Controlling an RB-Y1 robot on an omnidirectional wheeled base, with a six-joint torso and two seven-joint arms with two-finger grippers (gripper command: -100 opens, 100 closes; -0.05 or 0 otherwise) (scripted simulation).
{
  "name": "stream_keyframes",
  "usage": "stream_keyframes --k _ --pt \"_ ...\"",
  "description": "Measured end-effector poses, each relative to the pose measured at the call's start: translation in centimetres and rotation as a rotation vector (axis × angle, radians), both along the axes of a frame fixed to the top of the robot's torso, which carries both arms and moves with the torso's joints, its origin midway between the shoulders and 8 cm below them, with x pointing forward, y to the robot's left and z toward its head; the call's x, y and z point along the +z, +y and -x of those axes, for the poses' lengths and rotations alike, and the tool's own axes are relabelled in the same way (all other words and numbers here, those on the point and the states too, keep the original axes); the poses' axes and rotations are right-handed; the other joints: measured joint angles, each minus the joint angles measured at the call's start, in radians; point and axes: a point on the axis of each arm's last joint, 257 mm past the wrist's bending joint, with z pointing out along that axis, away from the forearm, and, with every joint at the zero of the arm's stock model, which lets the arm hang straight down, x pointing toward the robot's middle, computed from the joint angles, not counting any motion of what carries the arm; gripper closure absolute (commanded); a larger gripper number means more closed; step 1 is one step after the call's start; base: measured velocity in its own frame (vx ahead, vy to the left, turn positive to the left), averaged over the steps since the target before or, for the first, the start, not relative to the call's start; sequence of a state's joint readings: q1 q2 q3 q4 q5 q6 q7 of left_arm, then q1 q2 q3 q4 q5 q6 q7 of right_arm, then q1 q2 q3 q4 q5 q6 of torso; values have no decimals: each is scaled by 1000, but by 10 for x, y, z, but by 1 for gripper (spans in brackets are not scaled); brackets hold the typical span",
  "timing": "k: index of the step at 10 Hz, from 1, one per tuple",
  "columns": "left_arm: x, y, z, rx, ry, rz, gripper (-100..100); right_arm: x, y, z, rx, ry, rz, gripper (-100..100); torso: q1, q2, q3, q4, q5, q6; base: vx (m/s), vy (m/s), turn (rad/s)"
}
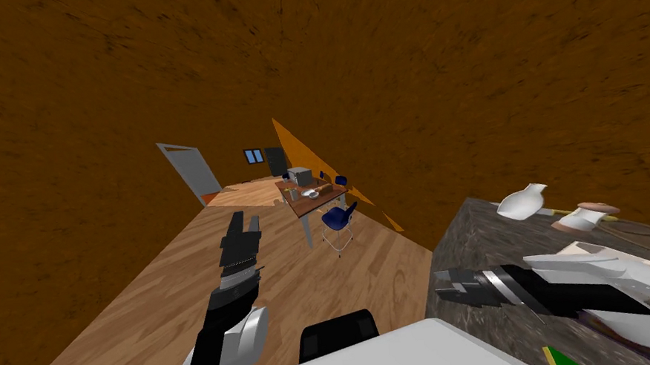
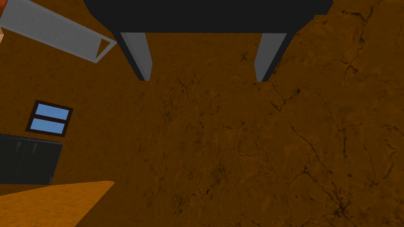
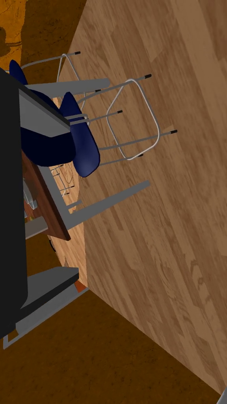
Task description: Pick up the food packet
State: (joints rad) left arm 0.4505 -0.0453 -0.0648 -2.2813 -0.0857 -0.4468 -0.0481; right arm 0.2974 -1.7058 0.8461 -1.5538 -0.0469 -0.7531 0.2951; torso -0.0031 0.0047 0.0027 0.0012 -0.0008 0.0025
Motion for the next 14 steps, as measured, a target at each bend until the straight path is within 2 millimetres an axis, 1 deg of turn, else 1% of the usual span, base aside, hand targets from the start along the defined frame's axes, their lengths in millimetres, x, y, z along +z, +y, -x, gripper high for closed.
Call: stream_keyframes --k 1,3,4,5,7,8,9,10,11,12,14 --pt "0 0 0 0 0 0 0 2 -15 9 4 21 39 -100 0 0 0 0 0 0 -22 -52 51" --pt "0 0 0 0 0 0 0 10 -44 15 15 52 112 -100 -1 1 0 0 0 0 -33 -62 71" --pt "0 0 0 0 0 0 0 13 -55 19 17 64 141 -100 -1 1 0 0 0 0 -31 -69 77" --pt "0 0 0 0 0 0 0 19 -74 23 21 82 184 -100 -1 1 0 0 0 0 -59 -100 112" --pt "0 0 0 0 0 0 0 27 -102 33 24 122 262 -100 -2 2 1 1 -1 0 -54 -78 41" --pt "0 0 0 0 0 0 0 35 -116 39 24 141 297 -100 -2 3 1 1 0 0 -69 -94 63" --pt "0 0 0 0 0 0 0 46 -131 50 23 166 340 -100 -2 3 2 1 0 0 -65 -67 20" --pt "0 0 0 0 0 0 0 52 -142 54 27 175 370 -100 -1 3 2 1 -1 0 -32 -21 -8" --pt "0 0 0 0 0 0 0 53 -149 55 28 178 381 -100 1 2 1 1 0 0 -38 -29 16" --pt "0 0 0 0 0 0 0 60 -159 58 28 193 406 -100 1 2 1 0 0 0 -64 -44 39" --pt "0 0 0 0 0 0 0 77 -187 77 24 234 474 -100 -1 4 2 1 -1 1 -94 -79 13"
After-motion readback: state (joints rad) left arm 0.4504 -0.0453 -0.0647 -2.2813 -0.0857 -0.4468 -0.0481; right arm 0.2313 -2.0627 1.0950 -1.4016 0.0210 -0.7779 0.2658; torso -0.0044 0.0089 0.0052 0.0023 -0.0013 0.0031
